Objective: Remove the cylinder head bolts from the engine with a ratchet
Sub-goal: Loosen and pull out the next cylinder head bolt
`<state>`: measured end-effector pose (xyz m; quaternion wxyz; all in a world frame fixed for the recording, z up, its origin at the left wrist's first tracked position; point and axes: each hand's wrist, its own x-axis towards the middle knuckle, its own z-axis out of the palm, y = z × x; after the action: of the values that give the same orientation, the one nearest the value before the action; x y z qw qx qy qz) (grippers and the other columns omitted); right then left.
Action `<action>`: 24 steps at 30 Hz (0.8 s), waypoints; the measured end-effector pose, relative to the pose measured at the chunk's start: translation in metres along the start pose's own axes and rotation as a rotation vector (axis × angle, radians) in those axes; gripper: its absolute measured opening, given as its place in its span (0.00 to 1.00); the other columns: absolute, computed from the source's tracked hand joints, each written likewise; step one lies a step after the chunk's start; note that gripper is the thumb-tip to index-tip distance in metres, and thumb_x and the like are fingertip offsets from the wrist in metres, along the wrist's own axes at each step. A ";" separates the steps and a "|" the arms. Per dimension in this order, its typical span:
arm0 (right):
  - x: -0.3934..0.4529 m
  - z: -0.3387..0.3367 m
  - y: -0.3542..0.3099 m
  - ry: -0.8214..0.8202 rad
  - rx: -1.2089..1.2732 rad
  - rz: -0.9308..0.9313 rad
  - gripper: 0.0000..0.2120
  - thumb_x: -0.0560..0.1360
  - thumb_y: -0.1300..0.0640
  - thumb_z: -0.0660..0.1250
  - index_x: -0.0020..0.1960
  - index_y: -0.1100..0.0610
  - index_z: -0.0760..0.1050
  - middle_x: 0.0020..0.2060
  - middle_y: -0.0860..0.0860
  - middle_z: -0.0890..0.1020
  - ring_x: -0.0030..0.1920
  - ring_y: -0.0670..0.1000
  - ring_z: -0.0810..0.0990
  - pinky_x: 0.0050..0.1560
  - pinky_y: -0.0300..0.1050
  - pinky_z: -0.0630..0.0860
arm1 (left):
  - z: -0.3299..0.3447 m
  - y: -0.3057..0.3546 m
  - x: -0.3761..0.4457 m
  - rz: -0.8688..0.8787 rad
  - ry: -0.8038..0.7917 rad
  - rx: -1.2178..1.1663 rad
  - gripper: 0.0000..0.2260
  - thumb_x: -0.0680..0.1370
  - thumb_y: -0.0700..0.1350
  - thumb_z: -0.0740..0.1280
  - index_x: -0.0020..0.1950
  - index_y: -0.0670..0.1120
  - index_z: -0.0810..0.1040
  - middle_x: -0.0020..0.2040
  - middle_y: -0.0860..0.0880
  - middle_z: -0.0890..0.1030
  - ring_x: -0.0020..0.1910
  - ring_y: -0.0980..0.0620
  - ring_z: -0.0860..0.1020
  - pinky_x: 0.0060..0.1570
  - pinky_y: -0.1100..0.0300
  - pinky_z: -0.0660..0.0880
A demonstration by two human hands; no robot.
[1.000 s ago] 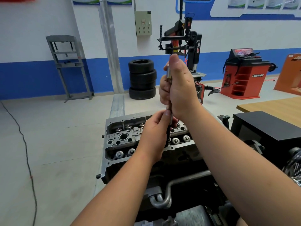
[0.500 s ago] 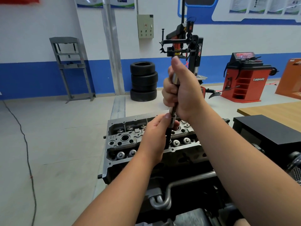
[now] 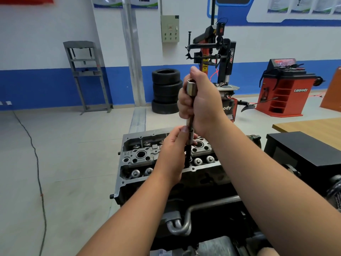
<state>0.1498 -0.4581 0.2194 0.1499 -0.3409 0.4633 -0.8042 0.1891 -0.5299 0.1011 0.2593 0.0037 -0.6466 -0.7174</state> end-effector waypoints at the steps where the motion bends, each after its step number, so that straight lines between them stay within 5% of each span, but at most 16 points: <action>1: -0.001 -0.002 0.001 -0.053 0.008 0.014 0.19 0.82 0.44 0.58 0.36 0.53 0.66 0.23 0.48 0.65 0.23 0.47 0.58 0.25 0.37 0.57 | 0.000 0.000 -0.001 -0.004 -0.015 0.022 0.17 0.76 0.65 0.62 0.45 0.56 0.84 0.43 0.52 0.84 0.46 0.52 0.79 0.51 0.49 0.70; 4: -0.002 -0.008 0.000 -0.114 -0.031 -0.014 0.16 0.76 0.43 0.63 0.38 0.53 0.66 0.24 0.48 0.65 0.23 0.47 0.59 0.24 0.38 0.59 | 0.002 -0.001 -0.004 0.035 0.006 0.140 0.22 0.76 0.68 0.58 0.45 0.55 0.82 0.44 0.51 0.85 0.44 0.54 0.80 0.47 0.56 0.74; 7: -0.005 -0.008 0.000 0.052 -0.142 -0.131 0.15 0.80 0.47 0.64 0.40 0.55 0.70 0.26 0.51 0.71 0.24 0.49 0.66 0.24 0.40 0.65 | 0.007 0.003 -0.005 0.056 0.052 0.178 0.24 0.75 0.71 0.59 0.44 0.53 0.81 0.41 0.52 0.83 0.37 0.56 0.75 0.35 0.66 0.71; 12: -0.004 0.005 0.001 0.183 -0.287 -0.104 0.20 0.83 0.45 0.59 0.38 0.55 0.77 0.26 0.46 0.77 0.27 0.45 0.74 0.30 0.41 0.72 | 0.010 0.005 -0.004 0.031 0.164 0.091 0.15 0.73 0.65 0.71 0.45 0.54 0.80 0.36 0.52 0.78 0.30 0.56 0.69 0.31 0.59 0.67; 15: -0.001 0.004 -0.002 0.018 -0.164 0.012 0.25 0.80 0.41 0.58 0.30 0.53 0.75 0.21 0.47 0.70 0.21 0.46 0.66 0.24 0.39 0.64 | 0.013 0.006 -0.006 0.058 0.161 0.076 0.23 0.69 0.62 0.74 0.52 0.47 0.79 0.42 0.48 0.79 0.39 0.50 0.72 0.41 0.54 0.70; 19: 0.003 -0.008 -0.003 -0.262 -0.137 0.040 0.18 0.74 0.41 0.66 0.33 0.51 0.68 0.22 0.46 0.64 0.23 0.48 0.59 0.25 0.40 0.58 | 0.011 0.007 -0.010 0.050 0.090 0.094 0.14 0.79 0.59 0.64 0.47 0.51 0.83 0.45 0.47 0.83 0.47 0.50 0.79 0.53 0.51 0.72; 24: -0.001 -0.014 -0.002 -0.135 -0.120 -0.068 0.13 0.76 0.48 0.65 0.39 0.54 0.68 0.24 0.48 0.69 0.23 0.48 0.64 0.26 0.42 0.63 | 0.012 0.006 -0.010 0.048 0.122 0.103 0.13 0.78 0.61 0.66 0.42 0.56 0.85 0.42 0.51 0.84 0.45 0.52 0.79 0.54 0.49 0.72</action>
<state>0.1412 -0.4477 0.2156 0.1328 -0.4184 0.4876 -0.7547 0.1957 -0.5155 0.1058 0.3149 0.0452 -0.6655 -0.6751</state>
